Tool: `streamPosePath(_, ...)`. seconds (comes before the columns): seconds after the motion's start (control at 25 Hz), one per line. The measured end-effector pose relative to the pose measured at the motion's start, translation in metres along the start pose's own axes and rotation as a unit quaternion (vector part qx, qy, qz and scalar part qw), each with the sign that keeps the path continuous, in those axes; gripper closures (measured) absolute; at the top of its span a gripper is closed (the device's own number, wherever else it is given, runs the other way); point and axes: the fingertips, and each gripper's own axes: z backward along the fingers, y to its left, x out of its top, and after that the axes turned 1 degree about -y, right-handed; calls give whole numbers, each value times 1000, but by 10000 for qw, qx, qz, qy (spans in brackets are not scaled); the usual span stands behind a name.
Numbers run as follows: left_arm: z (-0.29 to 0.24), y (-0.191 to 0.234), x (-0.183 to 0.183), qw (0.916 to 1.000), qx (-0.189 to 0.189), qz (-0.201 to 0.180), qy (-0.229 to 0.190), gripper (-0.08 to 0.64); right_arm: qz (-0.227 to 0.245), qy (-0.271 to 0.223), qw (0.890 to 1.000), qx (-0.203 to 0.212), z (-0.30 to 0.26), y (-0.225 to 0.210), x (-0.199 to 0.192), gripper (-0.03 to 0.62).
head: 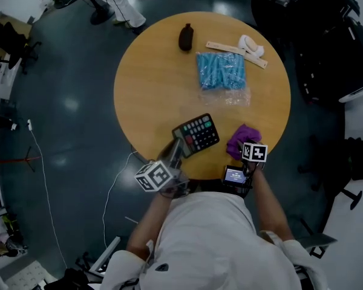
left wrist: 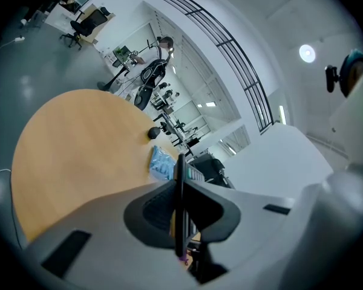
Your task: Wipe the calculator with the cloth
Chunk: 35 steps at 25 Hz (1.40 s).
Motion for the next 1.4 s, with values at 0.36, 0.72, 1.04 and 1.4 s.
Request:
streamPosePath(0.36, -2, 3, -4, 10000, 27, 25, 16, 515, 46, 524, 9982, -297, -24, -8, -9, 395)
streamPosePath(0.72, 0, 1, -3, 9998, -54, 150, -115, 515, 125, 190, 9997, -35, -16, -3, 0, 491)
streamPosePath(1.04, 5, -19, 15, 9991, -164, 170, -363, 515, 1457, -2216, 9599, 914, 149, 100, 110, 494)
streamPosePath(1.4, 8, -54, 27, 9979, -230, -122, -595, 515, 4053, -2990, 8474, 1683, 249, 297, 121, 494)
